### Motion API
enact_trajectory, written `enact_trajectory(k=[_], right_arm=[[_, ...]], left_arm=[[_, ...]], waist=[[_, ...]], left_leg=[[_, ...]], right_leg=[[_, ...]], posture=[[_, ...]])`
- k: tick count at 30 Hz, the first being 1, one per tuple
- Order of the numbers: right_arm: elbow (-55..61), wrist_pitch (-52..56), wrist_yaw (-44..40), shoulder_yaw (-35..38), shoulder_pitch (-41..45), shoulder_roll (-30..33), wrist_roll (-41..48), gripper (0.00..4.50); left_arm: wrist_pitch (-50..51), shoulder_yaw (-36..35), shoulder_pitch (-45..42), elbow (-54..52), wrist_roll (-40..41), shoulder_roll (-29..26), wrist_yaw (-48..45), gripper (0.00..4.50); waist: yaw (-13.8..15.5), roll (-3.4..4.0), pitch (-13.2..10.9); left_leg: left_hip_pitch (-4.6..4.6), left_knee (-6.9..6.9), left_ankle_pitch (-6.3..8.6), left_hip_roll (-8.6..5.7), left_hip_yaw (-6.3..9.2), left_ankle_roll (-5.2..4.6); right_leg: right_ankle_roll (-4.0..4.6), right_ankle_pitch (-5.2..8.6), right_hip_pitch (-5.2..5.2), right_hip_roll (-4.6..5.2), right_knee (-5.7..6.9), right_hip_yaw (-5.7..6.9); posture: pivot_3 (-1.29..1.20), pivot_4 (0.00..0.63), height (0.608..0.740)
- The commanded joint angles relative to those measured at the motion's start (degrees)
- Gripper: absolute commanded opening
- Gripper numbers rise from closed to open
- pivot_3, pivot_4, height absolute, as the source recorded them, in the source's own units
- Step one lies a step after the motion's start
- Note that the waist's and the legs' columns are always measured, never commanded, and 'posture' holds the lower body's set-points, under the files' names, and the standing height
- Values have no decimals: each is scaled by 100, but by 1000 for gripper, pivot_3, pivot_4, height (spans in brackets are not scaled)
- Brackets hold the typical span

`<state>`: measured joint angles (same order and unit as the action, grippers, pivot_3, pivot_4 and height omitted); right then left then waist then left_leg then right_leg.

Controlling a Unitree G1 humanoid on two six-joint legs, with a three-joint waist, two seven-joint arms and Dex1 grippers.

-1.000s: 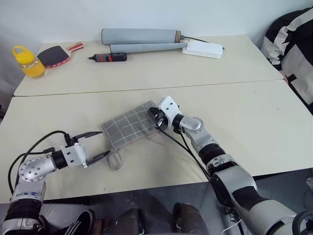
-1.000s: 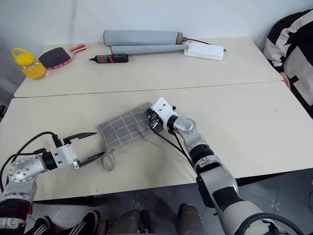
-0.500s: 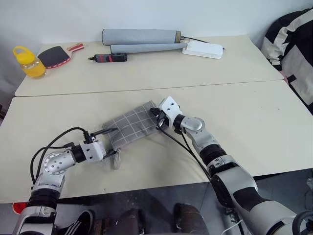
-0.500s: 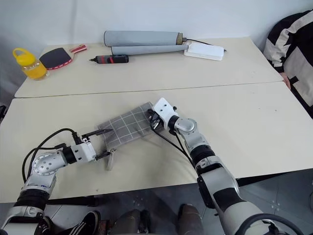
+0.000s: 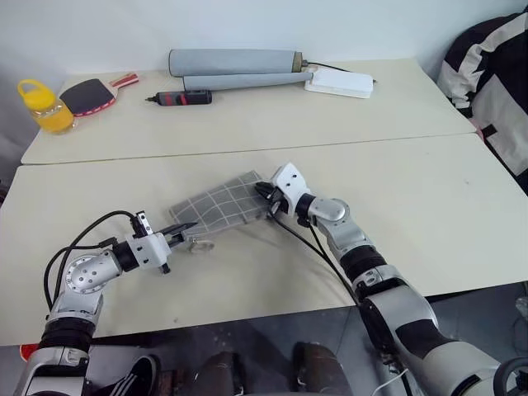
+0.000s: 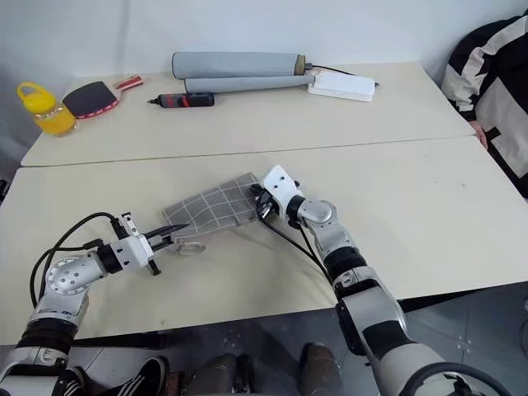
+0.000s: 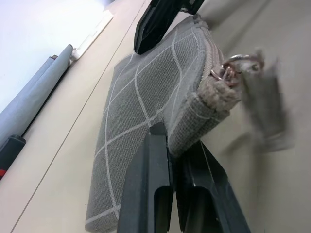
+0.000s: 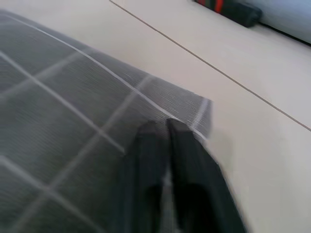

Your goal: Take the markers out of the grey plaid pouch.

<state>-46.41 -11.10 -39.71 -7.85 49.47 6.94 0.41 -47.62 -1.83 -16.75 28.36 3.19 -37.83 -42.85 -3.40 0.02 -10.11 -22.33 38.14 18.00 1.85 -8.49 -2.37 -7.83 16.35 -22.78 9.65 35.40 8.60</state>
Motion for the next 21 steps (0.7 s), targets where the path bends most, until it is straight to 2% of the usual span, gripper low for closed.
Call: enact_trajectory(k=[1,7,11,13,18,21], right_arm=[[1778,1051,-601,350,-328,188,938,1547],[5131,4421,-1492,244,-1494,1244,2756,3630],[6263,5487,-1555,159,-2009,1815,3362,3630],[6430,5654,-1380,-29,-2260,1788,3356,3630],[6005,5110,-868,-907,-2518,1262,2573,3630],[5358,4696,-536,-915,-2410,733,2324,3630]], left_arm=[[185,142,127,-269,-218,197,246,0],[730,320,108,-885,-579,517,648,0],[1033,467,35,-1197,-727,679,773,0],[1116,584,-25,-1327,-792,719,726,0],[1271,689,-194,-1396,-788,754,690,0],[1294,736,-251,-1402,-785,731,664,0]], waist=[[42,0,0],[208,-3,2],[199,-3,2],[197,-5,3],[171,-5,3],[175,-6,3]], left_leg=[[-1,0,0,-1,4,0],[-5,5,6,-6,16,-9],[-7,4,9,-7,17,-14],[-7,5,9,-6,16,-14],[-7,3,8,-5,11,-11],[-7,4,5,-5,7,-9]], right_leg=[[0,0,1,1,0,1],[0,0,10,10,-11,6],[0,-1,21,15,-43,16],[0,-1,21,15,-45,19],[0,0,19,14,-44,26],[0,0,18,13,-42,28]], posture=[[0,150,740],[0,150,740],[0,150,740],[0,150,740],[0,150,740],[0,150,740]])
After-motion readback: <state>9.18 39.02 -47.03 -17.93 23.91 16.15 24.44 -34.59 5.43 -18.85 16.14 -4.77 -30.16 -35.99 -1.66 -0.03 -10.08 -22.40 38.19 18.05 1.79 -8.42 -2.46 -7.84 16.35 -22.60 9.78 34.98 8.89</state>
